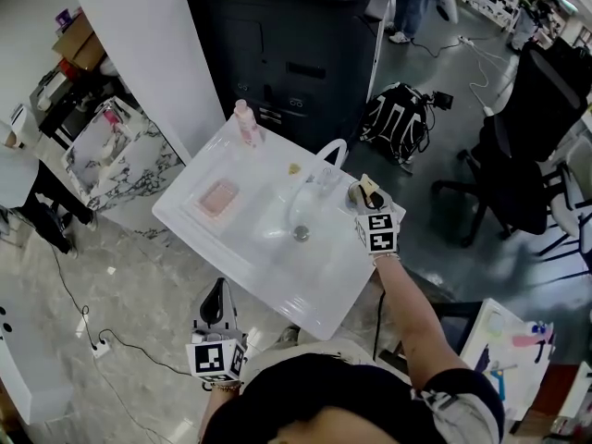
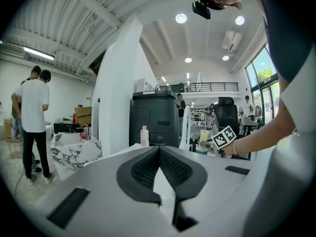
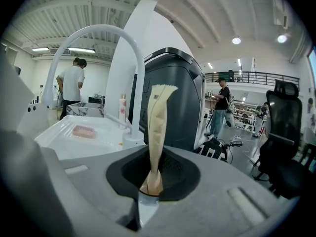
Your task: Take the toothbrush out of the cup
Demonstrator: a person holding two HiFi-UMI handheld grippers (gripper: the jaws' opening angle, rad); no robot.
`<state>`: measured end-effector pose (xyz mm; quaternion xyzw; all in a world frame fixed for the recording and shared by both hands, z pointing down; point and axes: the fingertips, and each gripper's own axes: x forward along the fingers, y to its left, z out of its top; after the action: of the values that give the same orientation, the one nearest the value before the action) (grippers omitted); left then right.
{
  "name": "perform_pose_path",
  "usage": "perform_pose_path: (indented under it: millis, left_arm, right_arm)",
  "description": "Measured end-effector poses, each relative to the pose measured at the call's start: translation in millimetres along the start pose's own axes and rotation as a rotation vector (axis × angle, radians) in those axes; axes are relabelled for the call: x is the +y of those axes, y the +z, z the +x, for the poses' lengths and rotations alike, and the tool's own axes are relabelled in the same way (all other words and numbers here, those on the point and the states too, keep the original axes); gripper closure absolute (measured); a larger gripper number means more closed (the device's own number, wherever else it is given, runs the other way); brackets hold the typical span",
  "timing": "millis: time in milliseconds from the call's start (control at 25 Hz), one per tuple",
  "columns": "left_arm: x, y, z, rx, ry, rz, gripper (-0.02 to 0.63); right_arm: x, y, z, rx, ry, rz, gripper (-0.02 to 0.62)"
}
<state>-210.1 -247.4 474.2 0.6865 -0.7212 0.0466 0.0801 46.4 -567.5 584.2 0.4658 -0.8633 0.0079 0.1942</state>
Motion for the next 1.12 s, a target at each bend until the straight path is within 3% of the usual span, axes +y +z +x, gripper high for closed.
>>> perform_pose_path:
  millis: [760, 960, 1120]
  left_arm:
    - [-27.6, 1.4, 11.1, -0.012, -0.104, 0.013, 0.604]
    - [-32.1, 0.7, 13.1, -0.011, -0.136, 0.028, 0.604]
    - [-42.7, 6.6, 18.4, -0.025, -0.178, 0.033, 0.604]
  right_arm:
    - [-1.6, 66.5, -69.2, -0.187, -0.002, -0.023, 0.563]
    - [4.7, 89.2, -115.4, -0.266, -0.005, -0.014, 0.563]
    - [12.5, 113.0, -165.8, -0.348, -0.030, -0.076, 0.563]
